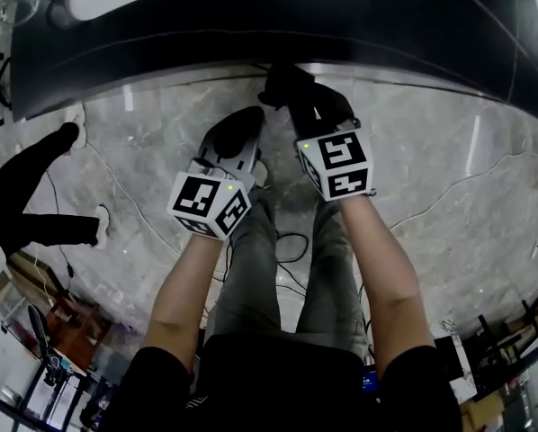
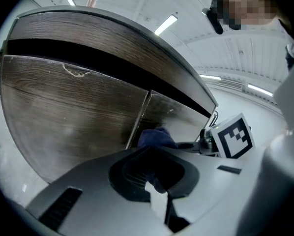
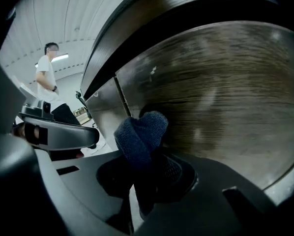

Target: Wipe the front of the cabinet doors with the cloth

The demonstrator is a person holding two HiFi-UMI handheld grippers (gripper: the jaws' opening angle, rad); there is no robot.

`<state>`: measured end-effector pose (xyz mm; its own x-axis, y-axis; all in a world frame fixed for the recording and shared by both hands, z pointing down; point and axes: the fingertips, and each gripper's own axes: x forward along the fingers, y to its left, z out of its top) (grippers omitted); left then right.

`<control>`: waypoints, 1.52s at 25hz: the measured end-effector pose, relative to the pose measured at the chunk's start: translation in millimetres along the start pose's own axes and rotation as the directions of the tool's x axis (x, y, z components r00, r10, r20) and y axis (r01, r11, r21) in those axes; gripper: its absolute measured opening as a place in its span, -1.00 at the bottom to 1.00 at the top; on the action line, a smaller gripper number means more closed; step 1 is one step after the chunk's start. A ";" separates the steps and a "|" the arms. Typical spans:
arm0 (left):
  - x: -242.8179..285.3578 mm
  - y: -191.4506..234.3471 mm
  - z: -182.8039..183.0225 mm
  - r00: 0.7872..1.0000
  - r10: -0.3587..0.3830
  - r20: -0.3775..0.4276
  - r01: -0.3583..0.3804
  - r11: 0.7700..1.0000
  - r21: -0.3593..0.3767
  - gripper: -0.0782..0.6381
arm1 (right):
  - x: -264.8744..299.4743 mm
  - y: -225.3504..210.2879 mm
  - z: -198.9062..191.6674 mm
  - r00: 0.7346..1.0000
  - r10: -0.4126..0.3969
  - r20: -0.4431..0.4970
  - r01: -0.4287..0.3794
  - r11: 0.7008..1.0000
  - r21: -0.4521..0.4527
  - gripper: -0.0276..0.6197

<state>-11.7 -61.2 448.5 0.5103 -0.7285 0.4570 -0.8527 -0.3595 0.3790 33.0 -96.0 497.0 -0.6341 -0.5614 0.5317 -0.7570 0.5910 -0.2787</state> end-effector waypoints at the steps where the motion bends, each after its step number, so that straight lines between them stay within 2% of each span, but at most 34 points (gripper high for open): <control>1: 1.7 -0.7 1.0 1.000 -0.003 0.000 0.003 1.000 0.003 -0.76 | -0.1 -3.0 0.7 1.000 -0.003 0.001 0.003 1.000 -0.002 -0.70; 8: 23.5 -24.1 1.3 1.000 -0.023 -0.004 0.023 1.000 -0.002 -0.76 | -23.9 -35.6 -3.5 0.999 -0.032 0.000 0.032 0.999 0.002 -0.70; 13: 45.8 -57.8 -5.4 0.998 -0.054 -0.019 0.055 0.998 0.010 -0.76 | -52.5 -66.4 -11.7 0.998 -0.062 0.009 0.062 0.998 -0.006 -0.70; 25: 99.7 -131.1 -19.0 0.993 -0.108 -0.040 0.109 0.994 0.021 -0.76 | -117.4 -156.3 -27.7 0.987 -0.160 0.023 0.159 0.986 0.050 -0.70; 31: 118.4 -163.3 -24.7 0.991 -0.127 -0.034 0.128 0.992 0.017 -0.76 | -143.6 -189.5 -33.7 0.982 -0.185 0.020 0.184 0.982 0.038 -0.70; 38: 126.0 -170.1 -34.3 0.990 -0.133 -0.038 0.133 0.991 -0.002 -0.76 | -154.8 -207.3 -46.1 0.977 -0.213 0.004 0.212 0.976 0.056 -0.70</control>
<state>201.4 -71.8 469.2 0.6234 -0.6513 0.4326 -0.7767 -0.4522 0.4384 295.4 -104.9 509.4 -0.4590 -0.6765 0.5759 -0.8820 0.4247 -0.2042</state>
